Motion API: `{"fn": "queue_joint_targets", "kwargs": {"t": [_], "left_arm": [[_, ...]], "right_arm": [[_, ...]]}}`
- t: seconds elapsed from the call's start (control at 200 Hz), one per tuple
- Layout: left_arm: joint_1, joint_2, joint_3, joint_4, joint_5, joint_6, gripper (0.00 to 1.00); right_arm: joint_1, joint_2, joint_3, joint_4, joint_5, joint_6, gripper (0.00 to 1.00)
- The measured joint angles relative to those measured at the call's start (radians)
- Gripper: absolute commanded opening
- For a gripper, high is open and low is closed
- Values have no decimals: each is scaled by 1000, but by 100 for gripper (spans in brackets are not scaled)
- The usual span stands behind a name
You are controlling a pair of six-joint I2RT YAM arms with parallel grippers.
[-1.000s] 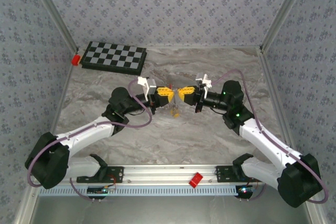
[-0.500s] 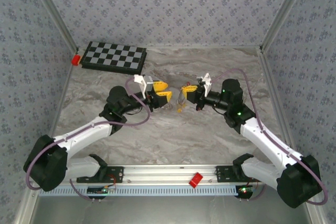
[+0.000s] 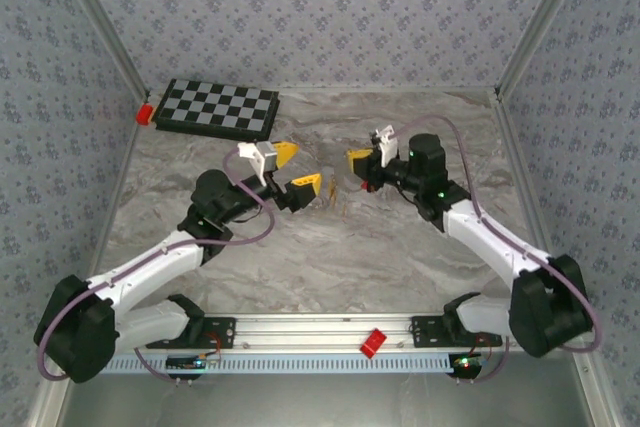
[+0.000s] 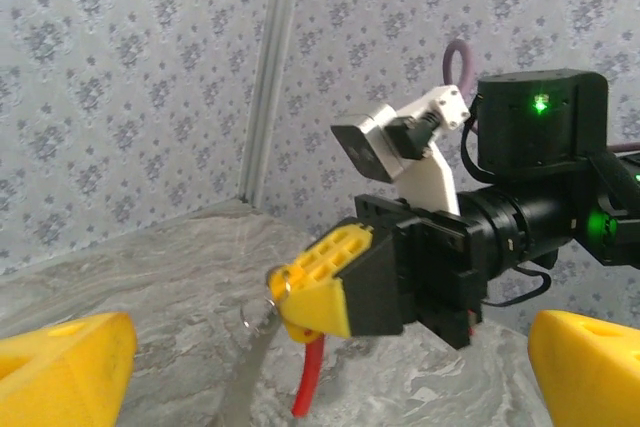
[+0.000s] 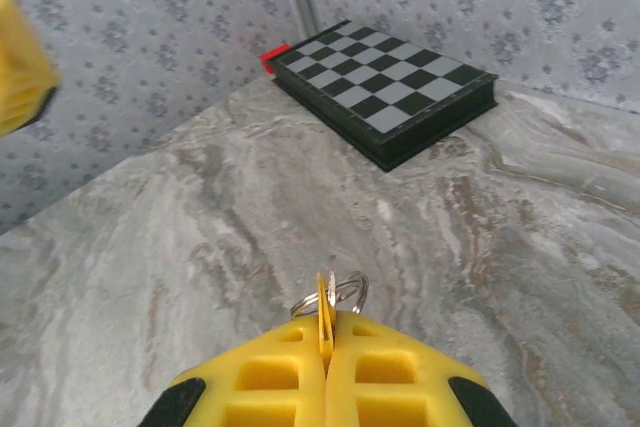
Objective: Put the keys on the keyring
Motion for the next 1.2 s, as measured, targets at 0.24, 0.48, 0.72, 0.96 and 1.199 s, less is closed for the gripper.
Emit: {"fn": "queue_joint_targets", "kwargs": {"t": [0.24, 0.48, 0.72, 0.96, 1.199], "left_arm": [[2, -33, -36, -19, -44, 0, 100], [6, -84, -51, -31, -61, 0, 100], [6, -158, -99, -60, -93, 10, 100], [7, -183, -110, -75, -103, 20, 100], [7, -183, -112, -80, -103, 19, 100]], "right_arm": [[-45, 227, 187, 47, 55, 26, 0], [-73, 500, 467, 59, 105, 85, 0], [-74, 686, 685, 35, 163, 102, 0], [-72, 730, 710, 13, 177, 106, 0], [-59, 715, 591, 21, 179, 106, 0]]}}
